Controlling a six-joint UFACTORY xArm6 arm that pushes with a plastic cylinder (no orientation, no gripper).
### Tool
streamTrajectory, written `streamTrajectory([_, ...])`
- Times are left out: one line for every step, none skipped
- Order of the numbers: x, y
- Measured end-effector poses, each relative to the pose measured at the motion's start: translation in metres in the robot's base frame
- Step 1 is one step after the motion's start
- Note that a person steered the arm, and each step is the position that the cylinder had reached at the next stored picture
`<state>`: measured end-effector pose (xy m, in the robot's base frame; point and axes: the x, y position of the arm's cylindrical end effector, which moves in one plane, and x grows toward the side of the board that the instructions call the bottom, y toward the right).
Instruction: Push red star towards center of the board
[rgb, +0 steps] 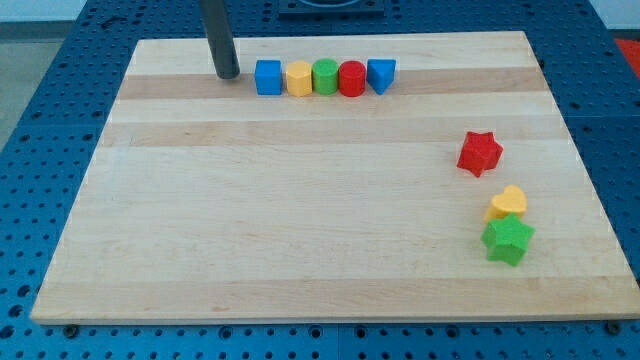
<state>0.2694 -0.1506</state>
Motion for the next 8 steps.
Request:
streamTrajectory([0.000, -0.010])
streamTrajectory([0.000, -0.015])
streamTrajectory([0.006, -0.028])
streamTrajectory([0.042, -0.044])
streamTrajectory([0.069, -0.044])
streamTrajectory([0.071, -0.044])
streamTrajectory([0.081, -0.015])
streamTrajectory([0.096, 0.056])
